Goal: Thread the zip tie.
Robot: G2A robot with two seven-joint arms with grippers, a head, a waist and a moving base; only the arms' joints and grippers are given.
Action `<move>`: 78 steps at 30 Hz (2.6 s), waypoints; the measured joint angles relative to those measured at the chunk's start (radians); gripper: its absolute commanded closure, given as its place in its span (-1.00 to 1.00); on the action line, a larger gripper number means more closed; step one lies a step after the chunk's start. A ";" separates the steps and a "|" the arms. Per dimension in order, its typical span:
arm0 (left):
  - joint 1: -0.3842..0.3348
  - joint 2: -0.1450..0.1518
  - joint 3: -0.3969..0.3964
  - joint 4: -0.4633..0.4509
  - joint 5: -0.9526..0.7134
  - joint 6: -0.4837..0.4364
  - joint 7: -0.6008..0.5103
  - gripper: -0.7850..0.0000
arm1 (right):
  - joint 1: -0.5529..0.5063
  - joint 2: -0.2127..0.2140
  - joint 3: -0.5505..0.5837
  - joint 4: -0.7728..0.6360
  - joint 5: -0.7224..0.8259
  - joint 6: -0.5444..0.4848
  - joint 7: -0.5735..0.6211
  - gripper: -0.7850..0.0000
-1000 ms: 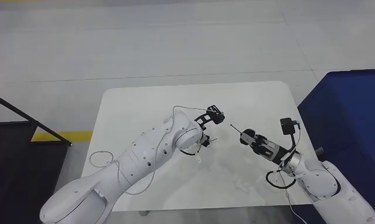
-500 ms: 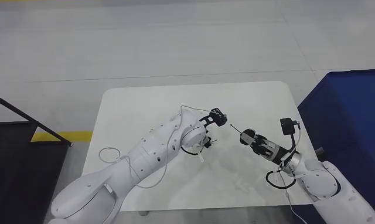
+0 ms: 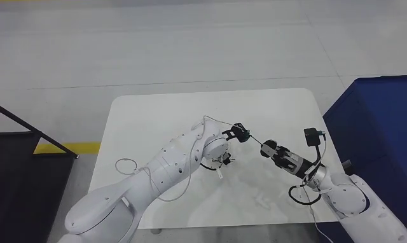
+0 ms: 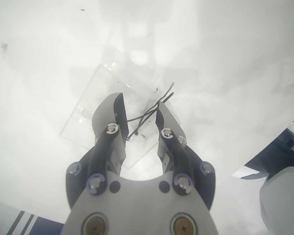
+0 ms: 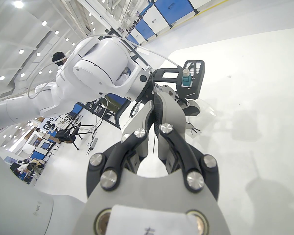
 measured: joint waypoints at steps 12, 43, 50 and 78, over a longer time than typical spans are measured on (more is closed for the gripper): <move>-0.010 -0.015 -0.031 0.009 0.067 0.052 0.046 0.32 | 0.000 0.000 0.000 0.000 0.000 0.000 0.000 1.00; 0.034 -0.026 -0.039 0.004 0.139 -0.099 -0.074 0.36 | 0.000 0.000 0.000 0.000 0.000 0.000 0.000 1.00; 0.023 -0.053 -0.027 0.057 0.134 -0.120 -0.059 0.44 | 0.000 0.000 0.000 0.000 0.000 0.000 0.000 1.00; 0.038 -0.040 -0.110 -0.047 0.212 -0.083 -0.098 1.00 | 0.000 0.000 0.000 0.000 0.000 0.000 0.000 1.00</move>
